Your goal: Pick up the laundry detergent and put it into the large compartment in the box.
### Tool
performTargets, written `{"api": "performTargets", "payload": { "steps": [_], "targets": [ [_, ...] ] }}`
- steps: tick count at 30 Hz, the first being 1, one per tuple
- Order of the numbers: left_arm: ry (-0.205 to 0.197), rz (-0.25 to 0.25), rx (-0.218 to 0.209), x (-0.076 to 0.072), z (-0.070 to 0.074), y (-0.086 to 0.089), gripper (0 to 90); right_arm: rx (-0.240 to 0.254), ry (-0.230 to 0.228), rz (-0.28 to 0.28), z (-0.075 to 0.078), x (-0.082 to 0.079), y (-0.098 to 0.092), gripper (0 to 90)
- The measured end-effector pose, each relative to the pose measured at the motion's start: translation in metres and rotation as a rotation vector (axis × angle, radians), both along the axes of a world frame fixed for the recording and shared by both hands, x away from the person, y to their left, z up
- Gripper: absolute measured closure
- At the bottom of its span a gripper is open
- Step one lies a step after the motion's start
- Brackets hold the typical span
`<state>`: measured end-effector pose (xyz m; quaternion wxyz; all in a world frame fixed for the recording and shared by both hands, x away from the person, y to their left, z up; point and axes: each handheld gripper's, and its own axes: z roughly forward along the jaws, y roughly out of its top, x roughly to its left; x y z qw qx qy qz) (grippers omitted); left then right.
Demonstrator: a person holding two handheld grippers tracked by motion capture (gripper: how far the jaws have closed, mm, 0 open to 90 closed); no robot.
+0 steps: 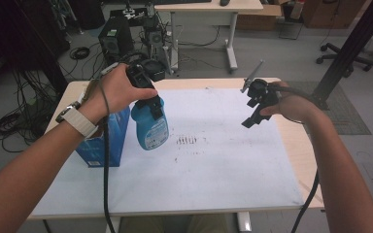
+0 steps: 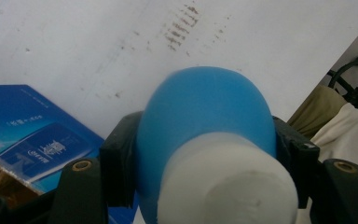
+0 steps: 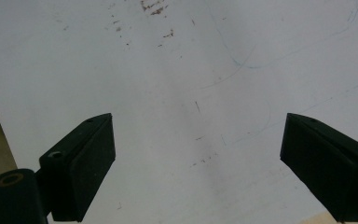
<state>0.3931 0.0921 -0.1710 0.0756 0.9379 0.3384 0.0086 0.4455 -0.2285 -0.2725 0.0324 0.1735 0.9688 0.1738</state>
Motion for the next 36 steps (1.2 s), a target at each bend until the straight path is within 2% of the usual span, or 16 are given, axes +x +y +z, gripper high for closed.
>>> {"api": "performTargets", "payload": {
  "steps": [6,11,20,26,36],
  "targets": [
    [-0.004,0.027,-0.015,-0.001,0.014,0.0,37.2,0.0,-0.003,-0.004,0.001,-0.001,-0.001,10.2],
    [-0.003,0.045,-0.007,-0.002,0.021,0.0,37.1,0.002,-0.007,-0.001,0.002,-0.001,-0.002,10.2],
    [0.04,0.109,0.014,-0.001,0.032,0.003,37.2,0.004,-0.008,0.003,0.003,-0.001,-0.001,10.3],
    [0.035,0.142,0.01,-0.001,0.04,0.007,37.2,0.003,-0.009,0.005,0.003,0.0,0.0,10.3],
    [-0.004,0.198,-0.001,0.0,0.06,0.016,37.2,0.004,-0.013,0.011,0.005,0.0,0.002,10.3]
  ]
}}
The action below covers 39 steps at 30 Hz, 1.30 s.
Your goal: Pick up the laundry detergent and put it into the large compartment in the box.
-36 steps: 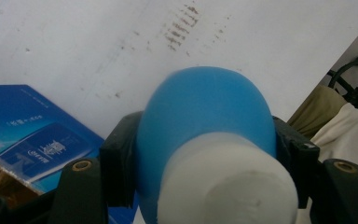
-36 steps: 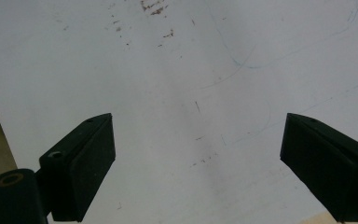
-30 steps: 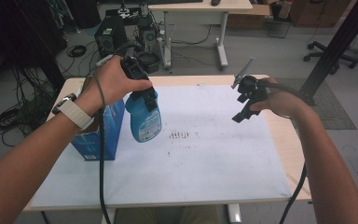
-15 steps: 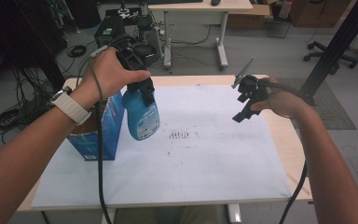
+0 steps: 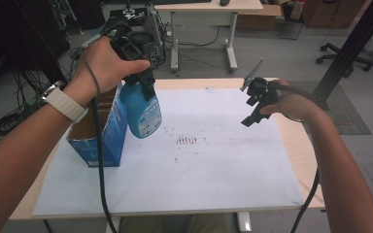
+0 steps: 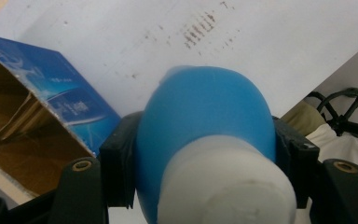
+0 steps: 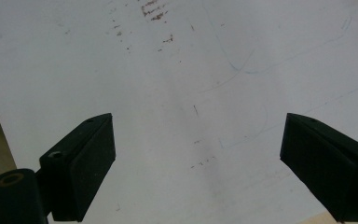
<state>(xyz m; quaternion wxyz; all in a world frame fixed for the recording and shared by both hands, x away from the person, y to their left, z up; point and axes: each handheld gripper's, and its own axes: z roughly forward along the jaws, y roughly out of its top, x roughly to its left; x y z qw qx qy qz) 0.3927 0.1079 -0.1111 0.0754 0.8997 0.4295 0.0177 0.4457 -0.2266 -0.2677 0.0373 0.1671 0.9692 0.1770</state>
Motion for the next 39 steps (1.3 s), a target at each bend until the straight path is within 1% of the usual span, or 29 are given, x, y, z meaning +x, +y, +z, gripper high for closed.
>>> {"api": "performTargets", "payload": {
  "steps": [1,2,7,10,13,17,24,28,29,30,31,33,38,39],
  "targets": [
    [0.002,0.001,0.005,0.0,0.002,0.0,37.2,-0.001,0.0,-0.001,0.0,0.0,0.0,10.3],
    [-0.006,0.007,-0.001,0.0,0.004,0.002,37.2,0.0,-0.002,0.001,0.0,0.0,0.0,10.3],
    [0.002,0.036,0.003,0.002,0.01,0.007,37.2,0.0,0.0,-0.001,0.001,0.0,0.0,10.3],
    [-0.003,0.056,0.001,0.003,0.015,0.011,37.2,0.001,-0.003,-0.002,0.001,0.0,0.0,10.3],
    [-0.002,0.065,0.005,0.003,0.019,0.014,37.2,0.003,-0.004,-0.001,0.001,0.0,0.001,10.3],
    [-0.006,0.097,-0.003,0.003,0.023,0.018,37.2,0.003,-0.005,-0.001,0.001,0.0,0.001,10.3],
    [-0.013,0.141,-0.004,0.004,0.032,0.024,37.2,0.004,-0.005,-0.001,0.002,0.0,0.001,10.3],
    [-0.011,0.156,0.003,0.006,0.034,0.027,37.2,0.004,-0.007,0.003,0.002,0.001,0.002,10.3],
    [-0.015,0.169,-0.004,0.006,0.034,0.028,37.2,0.005,-0.007,0.004,0.002,0.001,0.002,10.3],
    [-0.008,0.172,-0.005,0.007,0.035,0.029,37.2,0.006,-0.007,0.004,0.002,0.001,0.003,10.3],
    [-0.012,0.178,-0.01,0.007,0.035,0.03,37.2,0.007,-0.007,0.005,0.001,0.001,0.003,10.3],
    [-0.005,0.185,-0.009,0.008,0.037,0.033,37.2,0.006,-0.006,0.006,0.001,0.001,0.003,10.3],
    [-0.007,0.205,-0.004,0.009,0.038,0.037,37.2,0.008,-0.008,0.006,0.002,0.001,0.003,10.3],
    [-0.01,0.215,-0.01,0.009,0.039,0.038,37.3,0.008,-0.008,0.006,0.002,0.001,0.004,10.3]
  ]
}}
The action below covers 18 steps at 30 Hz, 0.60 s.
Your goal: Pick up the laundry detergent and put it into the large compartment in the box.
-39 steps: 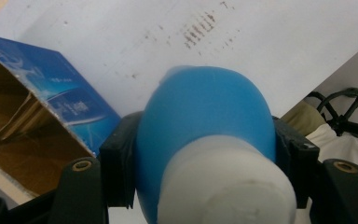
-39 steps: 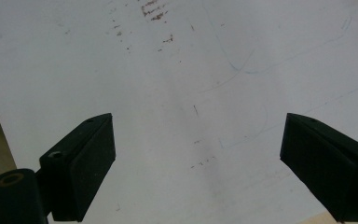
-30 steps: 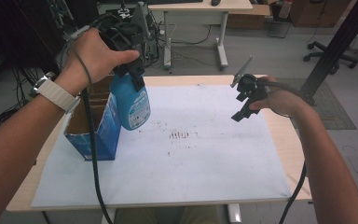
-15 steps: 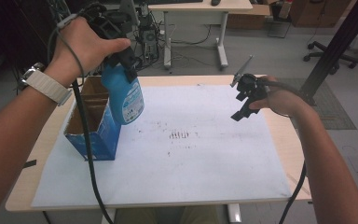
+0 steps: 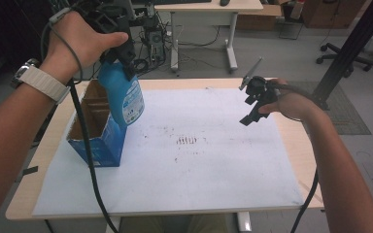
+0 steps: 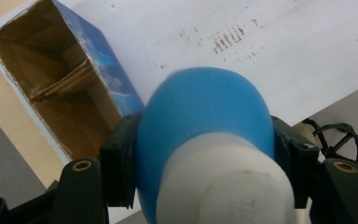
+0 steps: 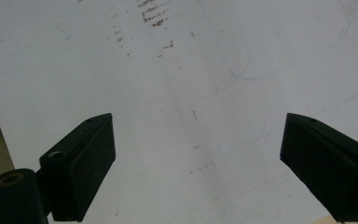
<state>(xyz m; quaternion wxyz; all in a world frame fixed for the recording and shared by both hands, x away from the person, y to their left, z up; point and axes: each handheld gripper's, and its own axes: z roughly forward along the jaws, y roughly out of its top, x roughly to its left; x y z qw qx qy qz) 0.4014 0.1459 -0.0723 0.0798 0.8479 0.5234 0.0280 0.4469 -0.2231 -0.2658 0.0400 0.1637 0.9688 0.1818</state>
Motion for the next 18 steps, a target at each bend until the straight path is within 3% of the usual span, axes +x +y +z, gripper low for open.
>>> {"api": "performTargets", "payload": {
  "steps": [18],
  "targets": [
    [-0.014,0.105,-0.018,0.003,0.013,0.021,37.2,-0.003,0.0,0.001,0.001,0.0,0.001,10.3]
  ]
}}
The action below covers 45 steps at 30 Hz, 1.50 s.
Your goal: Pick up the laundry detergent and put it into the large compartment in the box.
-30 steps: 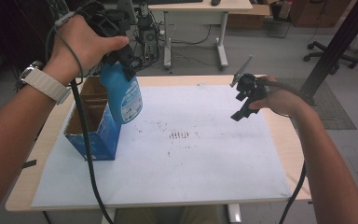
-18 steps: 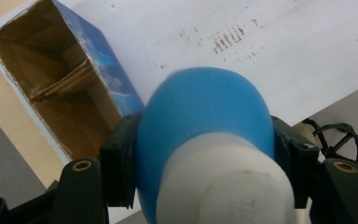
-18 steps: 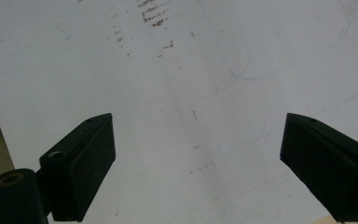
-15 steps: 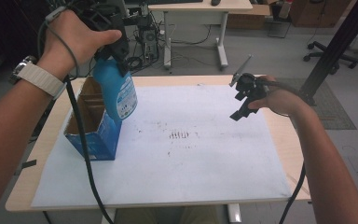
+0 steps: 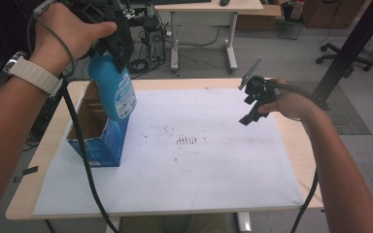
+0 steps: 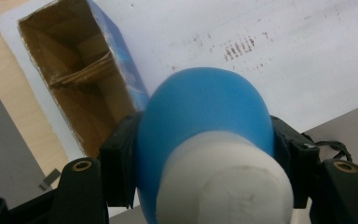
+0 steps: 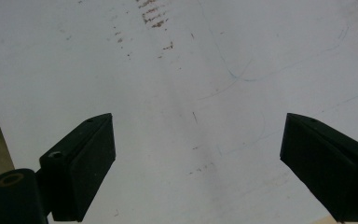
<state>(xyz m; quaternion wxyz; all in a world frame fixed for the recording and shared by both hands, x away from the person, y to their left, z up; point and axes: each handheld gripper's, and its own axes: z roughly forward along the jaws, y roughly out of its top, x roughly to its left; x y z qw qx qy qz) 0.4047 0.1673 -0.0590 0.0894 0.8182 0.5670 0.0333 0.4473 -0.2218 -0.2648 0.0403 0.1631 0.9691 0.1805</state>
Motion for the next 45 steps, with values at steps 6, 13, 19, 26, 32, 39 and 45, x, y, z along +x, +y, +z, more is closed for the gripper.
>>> {"api": "performTargets", "payload": {
  "steps": [6,13,19,26,32,39,45],
  "targets": [
    [0.001,0.039,0.002,0.002,0.001,0.011,37.3,0.0,-0.001,-0.004,0.0,0.0,-0.001,10.3],
    [-0.005,0.079,-0.002,0.003,0.005,0.022,37.3,-0.001,0.0,-0.001,0.0,0.0,0.0,10.3],
    [-0.008,0.114,-0.005,0.004,0.006,0.031,37.3,-0.004,0.002,0.003,-0.001,0.001,0.001,10.3],
    [-0.005,0.15,-0.001,0.005,0.007,0.04,37.3,-0.004,0.003,0.002,-0.002,0.002,0.003,10.3],
    [-0.01,0.176,-0.003,0.006,0.007,0.047,37.3,-0.006,0.002,0.003,-0.002,0.002,0.003,10.3],
    [-0.017,0.211,0.012,0.007,0.005,0.054,37.3,-0.005,0.003,0.008,-0.003,0.002,0.004,10.3],
    [-0.02,0.237,0.011,0.008,0.004,0.061,37.3,-0.006,0.004,0.007,-0.003,0.003,0.004,10.3]
  ]
}}
